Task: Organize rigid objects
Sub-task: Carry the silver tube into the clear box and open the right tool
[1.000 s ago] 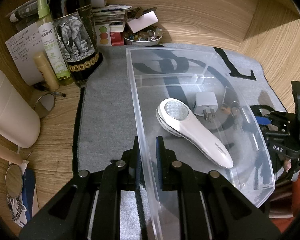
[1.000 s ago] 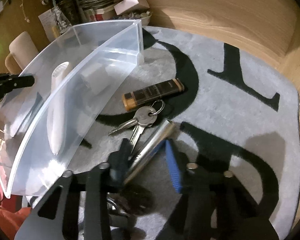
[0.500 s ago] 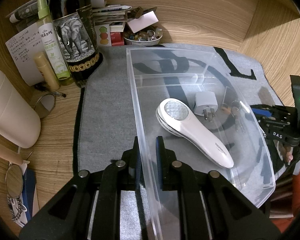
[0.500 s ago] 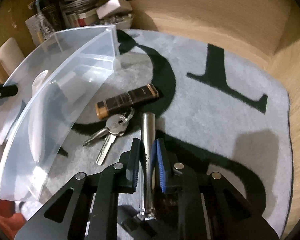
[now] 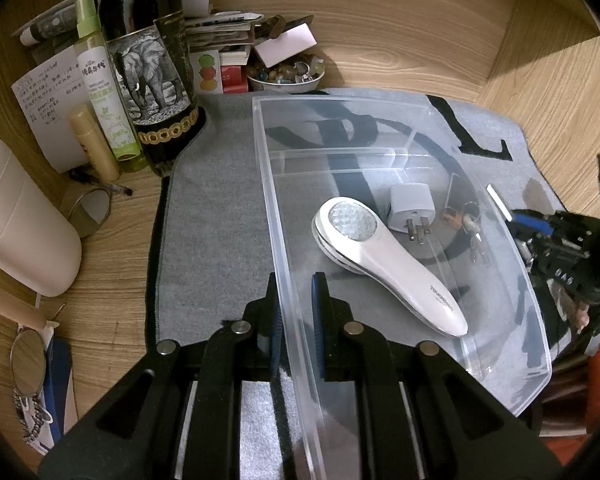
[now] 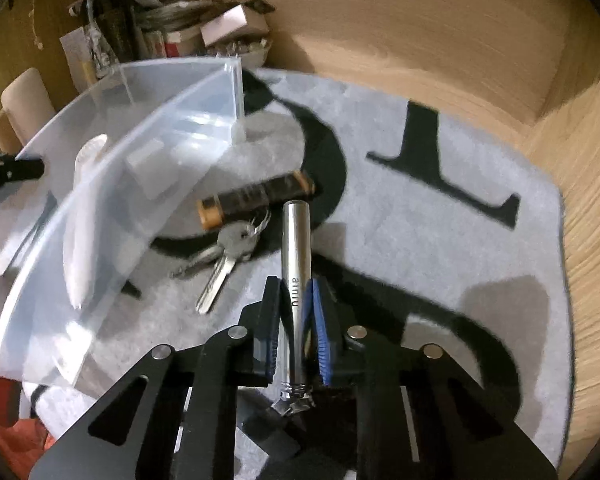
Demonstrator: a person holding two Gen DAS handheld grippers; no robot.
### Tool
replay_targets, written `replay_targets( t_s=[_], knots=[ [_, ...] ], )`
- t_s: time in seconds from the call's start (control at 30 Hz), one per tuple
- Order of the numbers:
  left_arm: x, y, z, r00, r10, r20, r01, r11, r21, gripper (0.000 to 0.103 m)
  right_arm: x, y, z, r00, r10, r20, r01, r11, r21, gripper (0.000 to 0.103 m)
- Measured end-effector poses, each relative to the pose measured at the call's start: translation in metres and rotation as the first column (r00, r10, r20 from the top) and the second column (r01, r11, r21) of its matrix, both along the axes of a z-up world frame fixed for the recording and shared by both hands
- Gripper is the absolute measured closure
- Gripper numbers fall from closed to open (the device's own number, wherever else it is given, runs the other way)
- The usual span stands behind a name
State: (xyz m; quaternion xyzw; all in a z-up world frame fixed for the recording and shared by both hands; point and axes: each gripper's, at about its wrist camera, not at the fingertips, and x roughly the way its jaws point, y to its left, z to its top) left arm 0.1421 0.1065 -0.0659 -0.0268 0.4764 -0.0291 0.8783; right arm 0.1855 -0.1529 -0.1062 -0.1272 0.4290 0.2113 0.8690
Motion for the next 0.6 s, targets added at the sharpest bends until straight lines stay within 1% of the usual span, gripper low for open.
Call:
replay_targets(
  t_s=[0.33, 0.43, 0.5, 0.6],
  knots=[
    [0.0, 0.0, 0.0, 1.0, 0.0, 0.002, 0.0, 1.0, 0.004, 0.091, -0.003, -0.008, 0.065, 0.989, -0.027, 0.145, 0.01, 0.993, 0.119, 0.089],
    [0.0, 0.0, 0.001, 1.0, 0.0, 0.002, 0.0, 1.0, 0.003, 0.091, -0.006, -0.005, 0.086, 0.981, -0.017, 0.195, -0.012, 0.989, 0.145, 0.089],
    [0.0, 0.0, 0.001, 1.0, 0.0, 0.002, 0.0, 1.0, 0.003, 0.091, -0.009, 0.001, 0.096, 0.975, -0.01, 0.223, -0.024, 0.988, 0.151, 0.089],
    [0.0, 0.0, 0.001, 1.0, -0.001, 0.003, 0.001, 1.0, 0.006, 0.091, -0.014, 0.012, 0.113, 0.963, 0.021, 0.269, -0.066, 0.985, 0.159, 0.089]
  ],
)
